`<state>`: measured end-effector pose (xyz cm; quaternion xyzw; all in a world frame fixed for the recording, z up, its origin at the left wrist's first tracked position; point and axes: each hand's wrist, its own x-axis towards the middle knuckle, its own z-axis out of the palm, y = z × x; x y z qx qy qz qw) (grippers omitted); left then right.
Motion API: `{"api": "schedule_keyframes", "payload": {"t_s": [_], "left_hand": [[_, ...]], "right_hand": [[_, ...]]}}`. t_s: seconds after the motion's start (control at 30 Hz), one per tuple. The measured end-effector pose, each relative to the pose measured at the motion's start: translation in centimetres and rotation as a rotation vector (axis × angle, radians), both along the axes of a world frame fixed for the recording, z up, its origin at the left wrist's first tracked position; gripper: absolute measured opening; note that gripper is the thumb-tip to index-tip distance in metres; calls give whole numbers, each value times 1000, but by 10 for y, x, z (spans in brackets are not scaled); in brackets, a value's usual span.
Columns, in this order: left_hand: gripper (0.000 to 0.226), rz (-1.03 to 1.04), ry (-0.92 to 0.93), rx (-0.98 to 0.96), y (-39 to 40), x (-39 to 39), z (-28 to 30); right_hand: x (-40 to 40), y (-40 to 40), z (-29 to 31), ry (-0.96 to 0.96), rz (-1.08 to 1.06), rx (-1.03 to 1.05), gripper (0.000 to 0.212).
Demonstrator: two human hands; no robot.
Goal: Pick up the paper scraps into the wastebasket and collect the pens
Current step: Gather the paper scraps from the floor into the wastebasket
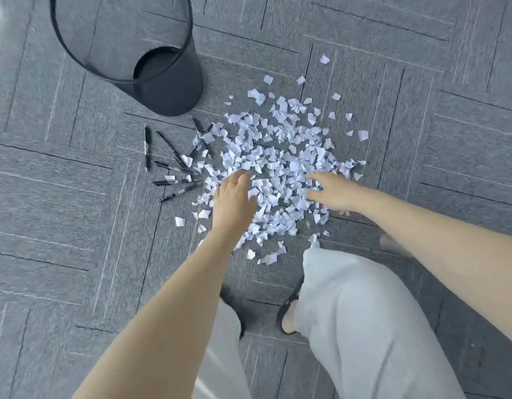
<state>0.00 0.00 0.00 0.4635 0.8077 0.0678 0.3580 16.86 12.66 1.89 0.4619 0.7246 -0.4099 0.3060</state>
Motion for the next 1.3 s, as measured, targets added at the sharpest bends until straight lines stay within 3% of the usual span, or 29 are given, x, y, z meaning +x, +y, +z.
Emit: {"api": "schedule_keyframes", "payload": {"t_s": [0.13,0.3,0.5,0.67,0.83,0.93,1.17,1.3], "left_hand": [[54,-45,21,-60,33,16,-88],[67,-163,56,-110,72,27,-194],[72,-246,198,-96,105,24,-261],[77,-274,165,-117,121,25,-284],[79,-408,332,-52,73,41,-294],[68,-395,411,-24,48,42,-295],[40,-332,300,-164,48,55,-288],[23,-169,136,-204,61,46,-278]], "right_hand": [[-2,32,-73,12,47,48,53],[13,62,-191,6,142,230,64],[29,70,-268,-3,129,435,73],[26,64,-302,77,-196,432,77],[22,18,-321,193,24,537,68],[28,5,-323,242,68,619,57],[26,30,-308,262,218,555,54],[21,40,-301,202,305,472,48]]}}
